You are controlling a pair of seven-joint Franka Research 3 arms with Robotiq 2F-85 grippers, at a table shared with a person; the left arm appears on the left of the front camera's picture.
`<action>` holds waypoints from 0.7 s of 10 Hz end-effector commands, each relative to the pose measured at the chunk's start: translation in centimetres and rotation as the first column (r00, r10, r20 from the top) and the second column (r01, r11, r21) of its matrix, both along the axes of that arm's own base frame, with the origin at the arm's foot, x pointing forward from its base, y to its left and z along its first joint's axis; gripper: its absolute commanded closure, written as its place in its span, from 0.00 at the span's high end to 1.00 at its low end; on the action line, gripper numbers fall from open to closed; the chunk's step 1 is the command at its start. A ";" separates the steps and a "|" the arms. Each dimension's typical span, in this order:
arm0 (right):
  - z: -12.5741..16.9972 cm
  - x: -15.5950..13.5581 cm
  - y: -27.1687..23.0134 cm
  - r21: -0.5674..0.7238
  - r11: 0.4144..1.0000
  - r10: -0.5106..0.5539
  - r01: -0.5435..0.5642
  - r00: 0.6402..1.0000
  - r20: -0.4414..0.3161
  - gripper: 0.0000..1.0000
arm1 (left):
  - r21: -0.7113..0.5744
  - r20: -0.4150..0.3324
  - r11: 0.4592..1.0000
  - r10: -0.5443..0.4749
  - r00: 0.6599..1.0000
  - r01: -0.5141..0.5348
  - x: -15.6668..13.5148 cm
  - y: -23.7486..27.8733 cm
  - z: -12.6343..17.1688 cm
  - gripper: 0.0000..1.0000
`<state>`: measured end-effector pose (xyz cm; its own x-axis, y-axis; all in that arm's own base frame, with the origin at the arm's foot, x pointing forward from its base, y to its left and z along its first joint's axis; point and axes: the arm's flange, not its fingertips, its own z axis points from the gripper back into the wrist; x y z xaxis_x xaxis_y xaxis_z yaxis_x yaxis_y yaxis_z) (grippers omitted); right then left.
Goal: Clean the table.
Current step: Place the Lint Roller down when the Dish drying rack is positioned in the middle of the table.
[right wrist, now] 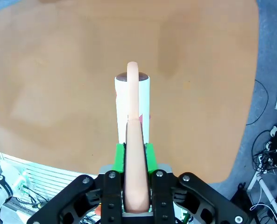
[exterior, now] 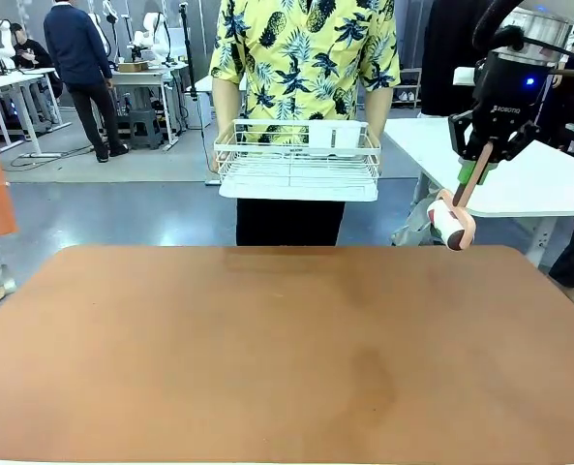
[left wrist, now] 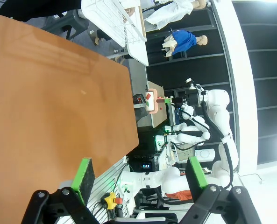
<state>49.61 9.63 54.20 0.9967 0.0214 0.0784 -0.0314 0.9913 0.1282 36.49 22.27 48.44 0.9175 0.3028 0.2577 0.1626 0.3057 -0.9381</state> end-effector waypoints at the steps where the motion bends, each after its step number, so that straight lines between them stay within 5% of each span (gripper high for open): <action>1: 0.2 -0.1 0.1 -0.009 1.000 0.004 -0.004 1.000 0.001 0.21 | -0.008 0.011 1.000 0.000 1.000 0.000 -0.2 0.1 0.3 1.00; 7: 0.2 -0.1 0.1 -0.009 1.000 0.004 -0.004 1.000 0.001 0.21 | -0.008 0.011 1.000 0.000 1.000 0.000 -0.2 0.1 0.3 1.00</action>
<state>49.61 9.63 54.20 0.9967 0.0214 0.0783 -0.0314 0.9912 0.1283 36.49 22.27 48.44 0.9176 0.3028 0.2577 0.1626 0.3057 -0.9381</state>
